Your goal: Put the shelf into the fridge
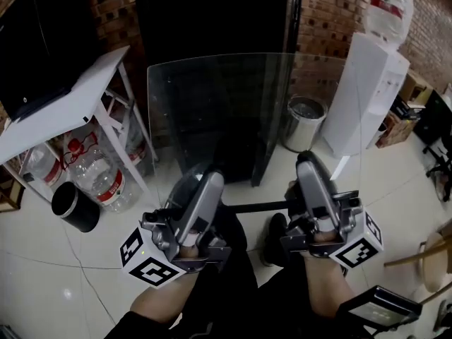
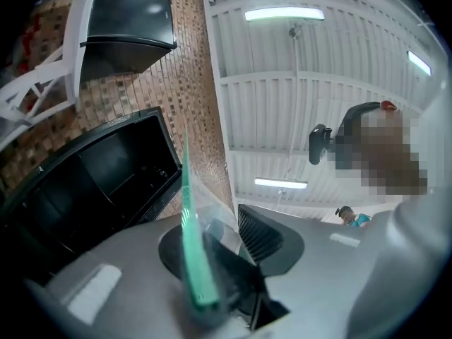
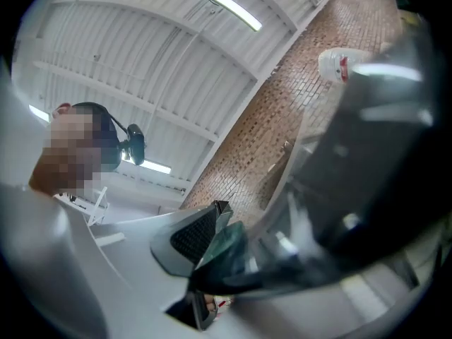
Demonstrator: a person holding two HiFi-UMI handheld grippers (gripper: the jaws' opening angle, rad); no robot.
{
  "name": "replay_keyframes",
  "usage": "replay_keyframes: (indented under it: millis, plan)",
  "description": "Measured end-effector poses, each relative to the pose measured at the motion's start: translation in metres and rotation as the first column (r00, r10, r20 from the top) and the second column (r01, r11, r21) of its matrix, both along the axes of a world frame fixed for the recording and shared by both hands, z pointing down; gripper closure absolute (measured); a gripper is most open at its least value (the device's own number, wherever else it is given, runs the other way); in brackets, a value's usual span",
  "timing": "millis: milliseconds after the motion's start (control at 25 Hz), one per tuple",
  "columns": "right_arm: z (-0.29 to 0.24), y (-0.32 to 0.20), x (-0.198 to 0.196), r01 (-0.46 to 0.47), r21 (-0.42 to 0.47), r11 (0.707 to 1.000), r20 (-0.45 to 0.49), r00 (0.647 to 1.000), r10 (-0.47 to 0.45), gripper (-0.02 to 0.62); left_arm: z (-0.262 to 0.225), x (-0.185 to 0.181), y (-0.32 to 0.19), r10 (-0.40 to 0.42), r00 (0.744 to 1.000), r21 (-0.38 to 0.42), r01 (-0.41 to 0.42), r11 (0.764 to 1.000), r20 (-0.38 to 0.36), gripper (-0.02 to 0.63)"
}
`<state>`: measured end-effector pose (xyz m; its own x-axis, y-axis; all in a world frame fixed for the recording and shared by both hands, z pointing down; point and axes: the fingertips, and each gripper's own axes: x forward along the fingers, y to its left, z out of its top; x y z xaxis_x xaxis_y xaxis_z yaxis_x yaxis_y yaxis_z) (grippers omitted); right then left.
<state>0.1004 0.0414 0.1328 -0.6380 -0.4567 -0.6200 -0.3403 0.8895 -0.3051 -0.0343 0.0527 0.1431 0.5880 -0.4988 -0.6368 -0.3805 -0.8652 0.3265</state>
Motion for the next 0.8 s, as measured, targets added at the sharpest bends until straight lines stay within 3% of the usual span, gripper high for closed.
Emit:
replay_keyframes:
  millis: [280,800]
  plan:
    - [-0.01,-0.038,0.004,0.032,0.056,0.998,0.031,0.999,-0.034,0.505,-0.015,0.005,-0.034,-0.03,0.999,0.067,0.027,0.997,0.038,0.532]
    - [0.016,-0.135,-0.035,0.028,-0.017,0.999,0.037,0.999,-0.027,0.505,0.005,-0.042,-0.125,-0.055,0.998,-0.006,0.055,0.998,0.041,0.532]
